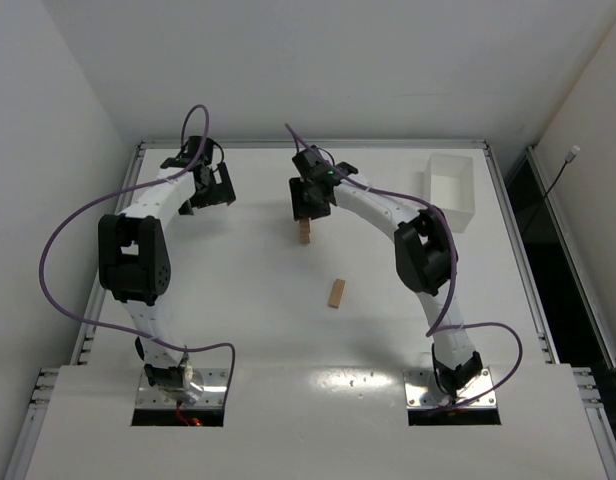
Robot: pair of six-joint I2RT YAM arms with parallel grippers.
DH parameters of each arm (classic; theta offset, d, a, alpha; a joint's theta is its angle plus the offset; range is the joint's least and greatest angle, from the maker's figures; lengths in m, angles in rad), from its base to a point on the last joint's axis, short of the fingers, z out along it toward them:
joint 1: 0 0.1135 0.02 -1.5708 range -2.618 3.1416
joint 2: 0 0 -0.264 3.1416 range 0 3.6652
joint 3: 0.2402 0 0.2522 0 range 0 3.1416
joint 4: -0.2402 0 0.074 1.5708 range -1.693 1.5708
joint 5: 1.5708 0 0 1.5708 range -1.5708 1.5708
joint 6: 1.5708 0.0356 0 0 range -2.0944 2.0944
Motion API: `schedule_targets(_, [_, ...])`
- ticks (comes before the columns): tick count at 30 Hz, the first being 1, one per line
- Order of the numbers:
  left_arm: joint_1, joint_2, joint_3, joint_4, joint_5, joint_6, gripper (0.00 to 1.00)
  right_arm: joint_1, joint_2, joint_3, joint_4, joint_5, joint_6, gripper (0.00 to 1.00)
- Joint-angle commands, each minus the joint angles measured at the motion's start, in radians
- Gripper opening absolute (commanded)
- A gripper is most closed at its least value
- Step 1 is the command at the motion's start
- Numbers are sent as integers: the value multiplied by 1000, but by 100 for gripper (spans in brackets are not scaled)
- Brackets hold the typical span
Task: Build the wood block tower
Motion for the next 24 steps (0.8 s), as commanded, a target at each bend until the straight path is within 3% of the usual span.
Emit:
schedule_targets(1, [-3, 14, 26, 0, 13, 7, 100, -7, 2, -11, 28, 1, 14, 42])
schedule_targets(10, [-3, 14, 26, 0, 13, 7, 100, -16, -7, -11, 37, -22, 14, 40])
schedule_targets(16, [-3, 14, 26, 0, 13, 7, 100, -16, -7, 2, 47, -44, -4, 55])
schedule_targets(24, [-3, 5, 26, 0, 13, 7, 100, -7, -7, 43, 59, -22, -52, 63])
